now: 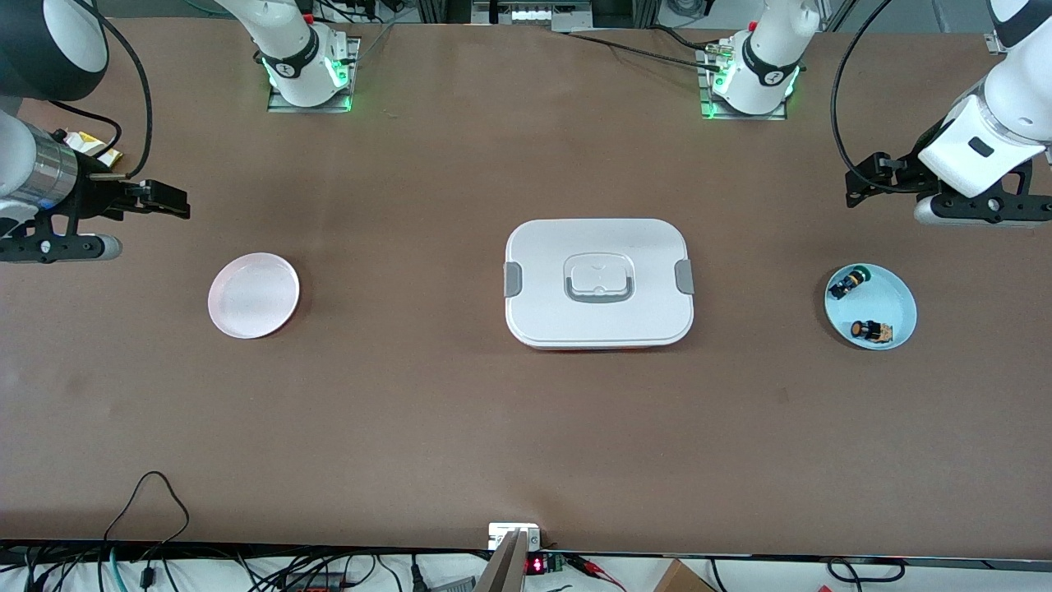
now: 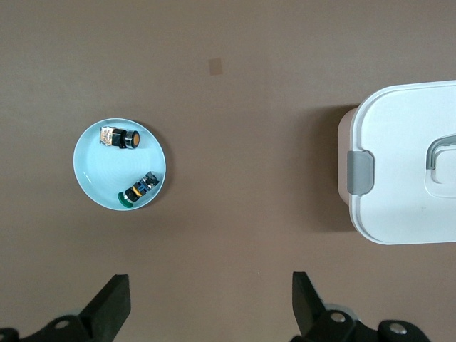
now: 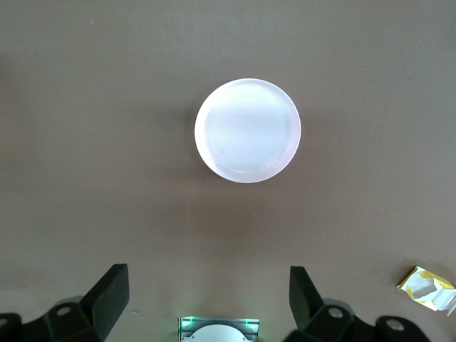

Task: Transfer orange switch to right arm and place
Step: 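Move the left gripper down toward the orange switch in the blue dish, then close the left gripper on the orange switch in the blue dish, then lift the switch with the left gripper while the right gripper rises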

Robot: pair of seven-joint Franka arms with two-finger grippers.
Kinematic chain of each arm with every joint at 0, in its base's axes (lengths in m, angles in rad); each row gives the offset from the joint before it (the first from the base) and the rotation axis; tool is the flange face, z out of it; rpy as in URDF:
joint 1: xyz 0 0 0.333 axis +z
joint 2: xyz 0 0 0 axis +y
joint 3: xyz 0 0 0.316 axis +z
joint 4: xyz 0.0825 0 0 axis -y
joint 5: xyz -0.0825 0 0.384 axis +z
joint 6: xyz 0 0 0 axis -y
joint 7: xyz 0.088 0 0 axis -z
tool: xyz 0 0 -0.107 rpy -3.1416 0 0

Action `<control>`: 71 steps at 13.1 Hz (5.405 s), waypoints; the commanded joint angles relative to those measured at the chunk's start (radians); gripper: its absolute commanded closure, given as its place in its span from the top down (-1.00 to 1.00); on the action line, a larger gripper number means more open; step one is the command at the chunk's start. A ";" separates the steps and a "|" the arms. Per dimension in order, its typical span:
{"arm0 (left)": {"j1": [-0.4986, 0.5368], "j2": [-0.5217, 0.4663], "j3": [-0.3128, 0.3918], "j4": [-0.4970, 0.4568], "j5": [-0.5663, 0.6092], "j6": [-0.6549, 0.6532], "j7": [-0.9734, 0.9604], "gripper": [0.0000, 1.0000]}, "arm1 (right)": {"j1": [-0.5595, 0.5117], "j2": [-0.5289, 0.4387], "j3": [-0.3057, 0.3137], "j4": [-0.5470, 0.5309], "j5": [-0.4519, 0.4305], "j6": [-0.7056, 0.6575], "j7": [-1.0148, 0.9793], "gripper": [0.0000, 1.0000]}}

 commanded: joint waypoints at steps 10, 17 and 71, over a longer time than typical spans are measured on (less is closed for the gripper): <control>0.050 0.118 0.000 0.106 -0.033 -0.076 -0.007 1.00 | 0.008 0.007 0.002 0.025 0.009 0.026 0.004 1.00; 0.062 0.285 0.000 0.168 0.040 -0.131 0.013 1.00 | 0.059 0.036 0.002 0.025 0.011 0.039 0.018 1.00; 0.352 0.576 -0.048 -0.067 0.036 0.509 0.542 -0.05 | 0.182 0.041 0.002 0.040 0.014 0.017 0.010 1.00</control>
